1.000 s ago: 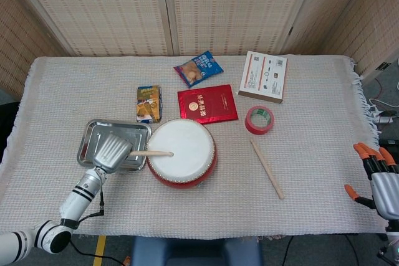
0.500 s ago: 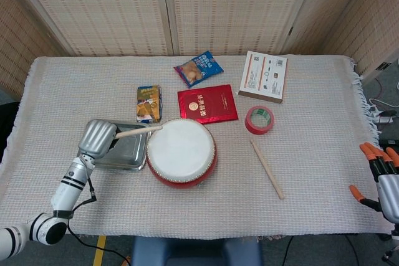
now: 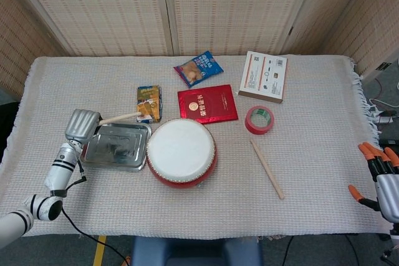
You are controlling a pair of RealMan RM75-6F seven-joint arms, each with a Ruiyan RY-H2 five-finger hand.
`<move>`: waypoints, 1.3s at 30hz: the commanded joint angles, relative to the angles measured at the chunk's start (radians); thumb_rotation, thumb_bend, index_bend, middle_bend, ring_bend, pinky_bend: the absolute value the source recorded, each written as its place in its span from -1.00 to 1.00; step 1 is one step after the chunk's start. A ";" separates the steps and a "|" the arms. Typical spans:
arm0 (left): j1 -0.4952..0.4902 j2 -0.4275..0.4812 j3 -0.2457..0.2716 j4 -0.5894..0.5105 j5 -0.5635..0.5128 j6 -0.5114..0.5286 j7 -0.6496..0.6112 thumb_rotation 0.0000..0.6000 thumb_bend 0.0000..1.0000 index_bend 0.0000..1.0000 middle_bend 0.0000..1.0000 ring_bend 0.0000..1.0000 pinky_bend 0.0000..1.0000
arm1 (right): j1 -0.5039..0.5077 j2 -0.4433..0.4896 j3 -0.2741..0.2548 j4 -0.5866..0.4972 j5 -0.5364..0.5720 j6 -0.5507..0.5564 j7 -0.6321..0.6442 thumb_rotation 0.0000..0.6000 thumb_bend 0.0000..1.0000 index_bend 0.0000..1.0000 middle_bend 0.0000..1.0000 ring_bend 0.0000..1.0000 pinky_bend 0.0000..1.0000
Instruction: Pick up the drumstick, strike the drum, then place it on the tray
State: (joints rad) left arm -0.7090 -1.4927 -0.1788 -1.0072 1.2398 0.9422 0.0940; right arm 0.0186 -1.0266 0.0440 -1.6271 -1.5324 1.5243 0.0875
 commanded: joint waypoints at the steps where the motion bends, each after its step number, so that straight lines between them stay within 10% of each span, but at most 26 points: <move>1: -0.033 -0.061 0.019 0.106 0.027 -0.064 -0.067 1.00 -0.07 1.00 0.98 0.82 0.90 | 0.001 -0.001 0.001 -0.002 0.004 -0.002 -0.004 1.00 -0.51 -1.00 -0.90 -1.00 -1.00; 14: -0.063 -0.165 0.042 0.330 0.067 -0.135 -0.180 1.00 -0.13 0.89 0.77 0.60 0.64 | 0.000 -0.005 0.004 -0.013 0.026 -0.012 -0.026 1.00 -0.51 -1.00 -0.90 -1.00 -1.00; 22: -0.049 -0.146 0.047 0.301 0.064 -0.153 -0.181 1.00 -0.21 -0.43 -0.36 -0.44 -0.05 | 0.004 -0.007 0.005 -0.016 0.028 -0.021 -0.034 1.00 -0.51 -1.00 -0.90 -1.00 -1.00; 27: -0.048 -0.112 0.033 0.236 0.033 -0.196 -0.180 1.00 -0.30 -0.91 -0.78 -0.84 -0.48 | 0.004 -0.007 0.006 -0.020 0.026 -0.018 -0.038 1.00 -0.51 -1.00 -0.90 -1.00 -1.00; 39: -0.045 -0.031 -0.005 0.082 -0.028 -0.240 -0.199 1.00 -0.49 -1.00 -1.00 -1.00 -0.88 | -0.006 -0.003 0.005 -0.025 0.026 -0.003 -0.039 1.00 -0.51 -1.00 -0.90 -1.00 -1.00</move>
State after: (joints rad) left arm -0.7560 -1.5329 -0.1791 -0.9109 1.2168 0.7002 -0.1010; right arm 0.0122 -1.0297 0.0489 -1.6521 -1.5069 1.5210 0.0484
